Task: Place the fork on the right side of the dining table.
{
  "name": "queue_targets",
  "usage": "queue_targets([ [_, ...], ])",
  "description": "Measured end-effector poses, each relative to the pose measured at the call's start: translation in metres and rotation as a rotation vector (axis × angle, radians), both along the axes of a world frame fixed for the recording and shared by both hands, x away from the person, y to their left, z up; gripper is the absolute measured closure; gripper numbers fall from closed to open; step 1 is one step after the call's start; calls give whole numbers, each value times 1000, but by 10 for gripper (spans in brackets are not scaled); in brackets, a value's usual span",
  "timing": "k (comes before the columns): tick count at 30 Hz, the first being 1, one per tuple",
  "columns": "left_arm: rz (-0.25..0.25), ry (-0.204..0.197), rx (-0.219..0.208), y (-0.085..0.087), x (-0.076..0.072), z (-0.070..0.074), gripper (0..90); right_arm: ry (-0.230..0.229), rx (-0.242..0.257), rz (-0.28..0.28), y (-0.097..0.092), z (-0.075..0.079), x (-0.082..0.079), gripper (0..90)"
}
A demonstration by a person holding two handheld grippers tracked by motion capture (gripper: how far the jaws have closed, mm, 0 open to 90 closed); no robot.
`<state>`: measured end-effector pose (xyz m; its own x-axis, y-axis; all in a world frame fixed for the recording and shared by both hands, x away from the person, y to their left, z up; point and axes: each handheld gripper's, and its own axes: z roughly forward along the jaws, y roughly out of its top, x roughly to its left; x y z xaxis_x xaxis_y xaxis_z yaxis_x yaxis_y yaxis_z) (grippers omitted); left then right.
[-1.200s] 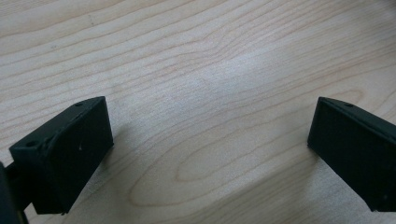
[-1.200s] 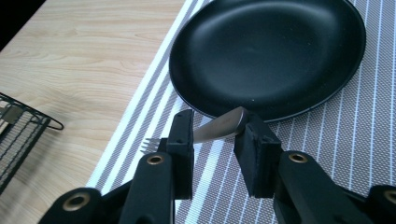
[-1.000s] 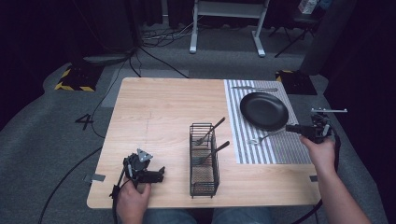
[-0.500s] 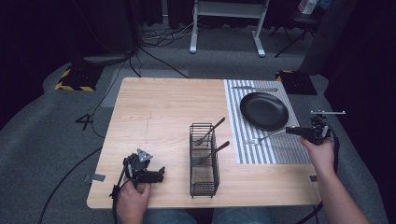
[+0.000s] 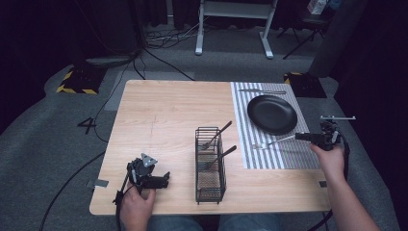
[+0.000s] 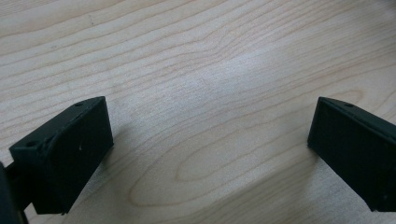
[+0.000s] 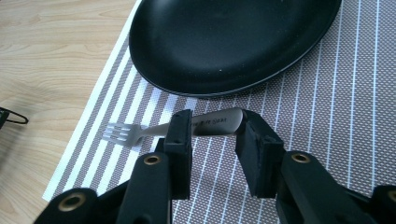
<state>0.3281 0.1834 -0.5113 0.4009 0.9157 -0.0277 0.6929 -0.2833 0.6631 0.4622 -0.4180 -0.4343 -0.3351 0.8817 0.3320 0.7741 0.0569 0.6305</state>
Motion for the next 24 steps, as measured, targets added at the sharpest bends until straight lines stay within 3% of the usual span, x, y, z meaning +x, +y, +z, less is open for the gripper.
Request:
queue_targets([
  [24,0,0,0,0,0,0,1,83,5,-52,-19,-27,9,642],
])
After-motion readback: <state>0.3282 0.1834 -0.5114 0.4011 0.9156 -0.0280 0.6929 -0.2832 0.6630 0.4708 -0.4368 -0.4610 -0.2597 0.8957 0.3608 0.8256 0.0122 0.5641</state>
